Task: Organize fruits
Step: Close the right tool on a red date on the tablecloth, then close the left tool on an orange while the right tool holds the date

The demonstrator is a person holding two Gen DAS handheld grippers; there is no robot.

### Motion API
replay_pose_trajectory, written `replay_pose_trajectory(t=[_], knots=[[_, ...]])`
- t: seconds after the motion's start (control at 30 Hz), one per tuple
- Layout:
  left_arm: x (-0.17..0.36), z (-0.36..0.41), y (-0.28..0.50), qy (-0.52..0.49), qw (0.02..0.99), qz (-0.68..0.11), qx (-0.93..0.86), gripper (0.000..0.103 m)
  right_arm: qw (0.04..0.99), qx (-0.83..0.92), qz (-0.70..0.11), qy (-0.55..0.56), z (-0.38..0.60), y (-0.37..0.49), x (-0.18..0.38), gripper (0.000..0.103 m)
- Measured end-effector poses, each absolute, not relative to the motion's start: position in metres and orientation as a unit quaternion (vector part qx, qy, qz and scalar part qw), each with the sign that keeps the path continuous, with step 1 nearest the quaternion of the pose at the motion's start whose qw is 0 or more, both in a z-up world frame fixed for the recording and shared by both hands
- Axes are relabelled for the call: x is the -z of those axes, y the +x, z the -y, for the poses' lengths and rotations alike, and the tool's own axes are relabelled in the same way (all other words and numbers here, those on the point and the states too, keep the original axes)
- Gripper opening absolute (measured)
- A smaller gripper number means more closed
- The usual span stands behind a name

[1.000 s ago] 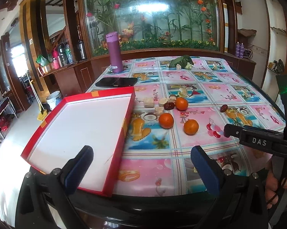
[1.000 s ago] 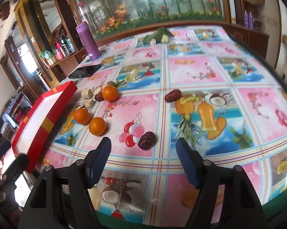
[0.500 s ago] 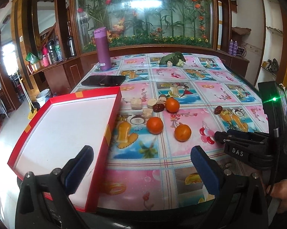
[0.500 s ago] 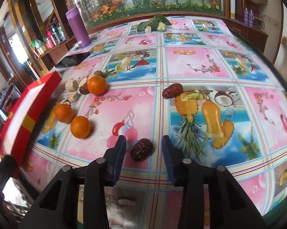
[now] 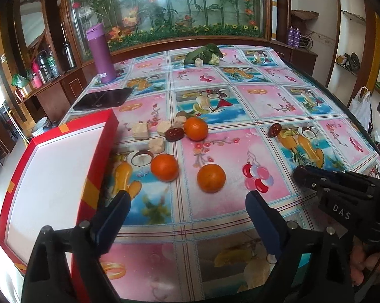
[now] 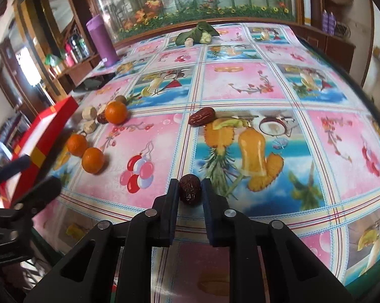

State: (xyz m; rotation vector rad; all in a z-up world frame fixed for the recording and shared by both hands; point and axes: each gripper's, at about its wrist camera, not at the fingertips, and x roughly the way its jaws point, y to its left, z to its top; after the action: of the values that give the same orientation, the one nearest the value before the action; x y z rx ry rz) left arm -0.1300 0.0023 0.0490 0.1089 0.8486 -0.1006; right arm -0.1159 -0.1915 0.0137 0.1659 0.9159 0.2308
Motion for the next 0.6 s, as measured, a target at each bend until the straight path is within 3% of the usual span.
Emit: replay_pose_trajectory(t=[0.23,0.6], knots=[[-0.037,0.006,-0.112,0.047,0.898,-0.435,0.055,0.080,0.887,-0.114,-0.438,0.092,0.190,-0.116,-0.013,0.016],[-0.021,0.015,-0.093,0.046,0.885,-0.459,0.068,0.048,0.887,-0.116,-0.438,0.090,0.190,-0.116,-0.012,0.016]])
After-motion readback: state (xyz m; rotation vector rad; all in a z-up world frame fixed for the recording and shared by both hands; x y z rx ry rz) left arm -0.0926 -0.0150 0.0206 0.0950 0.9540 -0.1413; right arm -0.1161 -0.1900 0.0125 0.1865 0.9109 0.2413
